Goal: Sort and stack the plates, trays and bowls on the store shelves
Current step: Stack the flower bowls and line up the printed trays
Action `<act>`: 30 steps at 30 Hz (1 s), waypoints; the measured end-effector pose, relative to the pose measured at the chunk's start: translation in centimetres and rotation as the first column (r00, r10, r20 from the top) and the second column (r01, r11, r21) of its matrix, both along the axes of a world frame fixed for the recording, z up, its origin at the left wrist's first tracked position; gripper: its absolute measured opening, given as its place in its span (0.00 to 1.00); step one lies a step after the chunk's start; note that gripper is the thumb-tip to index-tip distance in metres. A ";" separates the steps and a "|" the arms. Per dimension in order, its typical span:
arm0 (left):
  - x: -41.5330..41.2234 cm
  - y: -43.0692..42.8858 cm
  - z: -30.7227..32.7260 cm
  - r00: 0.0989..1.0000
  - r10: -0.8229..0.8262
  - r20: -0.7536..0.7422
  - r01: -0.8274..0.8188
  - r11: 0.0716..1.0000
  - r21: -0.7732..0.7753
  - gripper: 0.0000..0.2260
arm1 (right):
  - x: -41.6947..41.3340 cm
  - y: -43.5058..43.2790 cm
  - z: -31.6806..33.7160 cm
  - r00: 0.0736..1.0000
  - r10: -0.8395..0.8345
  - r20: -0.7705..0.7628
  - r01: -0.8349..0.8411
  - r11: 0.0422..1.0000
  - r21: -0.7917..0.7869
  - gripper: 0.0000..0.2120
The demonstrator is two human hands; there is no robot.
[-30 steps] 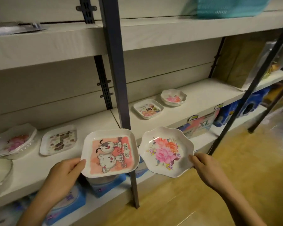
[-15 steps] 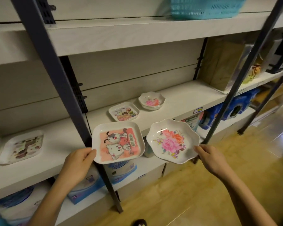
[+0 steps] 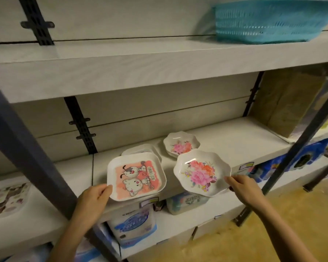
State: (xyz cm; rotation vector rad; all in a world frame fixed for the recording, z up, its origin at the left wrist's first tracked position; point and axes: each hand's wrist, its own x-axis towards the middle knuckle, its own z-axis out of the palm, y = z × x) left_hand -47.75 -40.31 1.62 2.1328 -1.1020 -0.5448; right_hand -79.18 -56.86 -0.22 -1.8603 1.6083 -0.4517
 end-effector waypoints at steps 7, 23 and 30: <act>0.6 -3.2 -0.4 0.988 0.153 0.037 -0.154 0.988 0.031 0.11 | 2.8 -10.4 -1.5 0.995 0.023 -0.095 -0.030 0.997 -0.069 0.16; -1.7 -4.2 -1.3 0.911 0.411 -0.002 -0.411 0.910 -0.048 0.16 | 10.1 -20.5 -4.1 0.941 0.179 -0.287 -0.146 0.980 0.133 0.21; -1.8 -5.3 -2.4 0.900 0.433 0.055 -0.434 0.901 0.015 0.14 | 9.0 -21.6 -4.1 0.935 0.175 -0.308 -0.163 0.985 0.065 0.21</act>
